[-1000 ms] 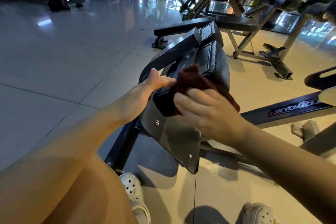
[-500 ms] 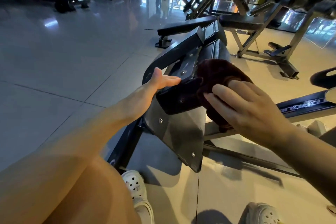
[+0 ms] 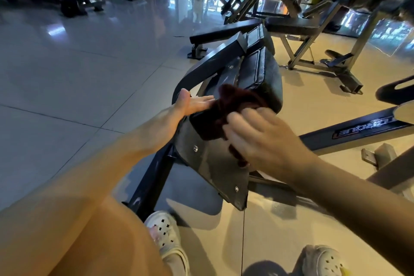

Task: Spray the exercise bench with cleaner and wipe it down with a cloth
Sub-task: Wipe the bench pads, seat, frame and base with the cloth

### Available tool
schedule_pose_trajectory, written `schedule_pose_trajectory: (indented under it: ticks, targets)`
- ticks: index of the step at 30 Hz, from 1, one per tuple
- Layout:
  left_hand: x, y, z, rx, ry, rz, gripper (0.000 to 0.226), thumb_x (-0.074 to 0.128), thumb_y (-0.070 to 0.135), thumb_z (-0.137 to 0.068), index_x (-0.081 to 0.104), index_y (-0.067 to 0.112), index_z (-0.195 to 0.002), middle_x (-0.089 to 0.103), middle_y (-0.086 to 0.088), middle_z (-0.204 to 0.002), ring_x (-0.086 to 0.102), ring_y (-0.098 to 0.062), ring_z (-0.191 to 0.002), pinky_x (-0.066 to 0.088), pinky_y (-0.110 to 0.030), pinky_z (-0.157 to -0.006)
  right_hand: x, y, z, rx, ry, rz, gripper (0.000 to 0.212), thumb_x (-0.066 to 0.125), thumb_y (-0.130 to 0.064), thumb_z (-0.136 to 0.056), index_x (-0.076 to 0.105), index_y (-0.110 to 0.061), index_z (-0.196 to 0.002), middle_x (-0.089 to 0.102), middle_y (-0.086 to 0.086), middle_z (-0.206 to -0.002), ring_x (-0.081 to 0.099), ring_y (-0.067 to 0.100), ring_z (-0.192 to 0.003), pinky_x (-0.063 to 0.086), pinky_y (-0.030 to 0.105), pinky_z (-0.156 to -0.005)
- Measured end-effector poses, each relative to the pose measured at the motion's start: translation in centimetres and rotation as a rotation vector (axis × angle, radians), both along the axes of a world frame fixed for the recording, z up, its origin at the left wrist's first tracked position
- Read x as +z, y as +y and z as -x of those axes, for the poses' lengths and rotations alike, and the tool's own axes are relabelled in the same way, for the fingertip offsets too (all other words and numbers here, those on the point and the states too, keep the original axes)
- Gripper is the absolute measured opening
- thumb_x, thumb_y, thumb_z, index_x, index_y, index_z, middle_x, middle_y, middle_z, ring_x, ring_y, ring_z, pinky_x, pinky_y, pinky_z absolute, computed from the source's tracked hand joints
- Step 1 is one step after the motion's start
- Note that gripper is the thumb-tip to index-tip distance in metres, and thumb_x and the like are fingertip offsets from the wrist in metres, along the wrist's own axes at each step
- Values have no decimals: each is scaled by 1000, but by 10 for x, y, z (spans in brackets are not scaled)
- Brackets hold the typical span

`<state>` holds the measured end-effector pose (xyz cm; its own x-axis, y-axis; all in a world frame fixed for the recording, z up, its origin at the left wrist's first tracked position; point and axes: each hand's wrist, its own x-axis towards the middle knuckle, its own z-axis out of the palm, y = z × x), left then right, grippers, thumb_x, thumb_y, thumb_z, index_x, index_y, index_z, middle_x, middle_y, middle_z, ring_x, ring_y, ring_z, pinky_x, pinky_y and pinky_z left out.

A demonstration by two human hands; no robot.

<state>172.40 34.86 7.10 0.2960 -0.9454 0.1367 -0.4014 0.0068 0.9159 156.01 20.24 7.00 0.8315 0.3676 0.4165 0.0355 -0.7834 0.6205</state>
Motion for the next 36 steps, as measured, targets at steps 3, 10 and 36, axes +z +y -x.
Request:
schedule_pose_trajectory:
  ticks: [3, 10, 36]
  targets:
    - [-13, 6, -7, -10, -65, -23, 80, 0, 84, -74, 41, 50, -134, 35, 47, -136, 21, 23, -132, 7, -6, -105, 17, -12, 30, -86, 3, -26, 52, 12, -9, -104, 63, -4, -109, 57, 15, -106, 53, 30, -89, 42, 40, -75]
    - [-9, -6, -9, 124, -164, 119, 76, 16, 80, -85, 58, 32, -126, 53, 29, -127, 39, 20, -122, 21, 6, -95, 12, -20, 34, -74, -332, -422, 29, 38, -26, -105, 51, -9, -123, 40, 12, -114, 45, 28, -96, 41, 31, -82]
    - [30, 9, 57, 234, -245, 319, 12, 52, 43, -86, 62, 40, -92, 65, 17, -89, 64, -3, -85, 51, -15, -71, 6, 44, 41, -94, -4, -1587, 20, 67, -42, -88, 69, -26, -99, 68, -10, -88, 64, 6, -86, 55, 32, -75]
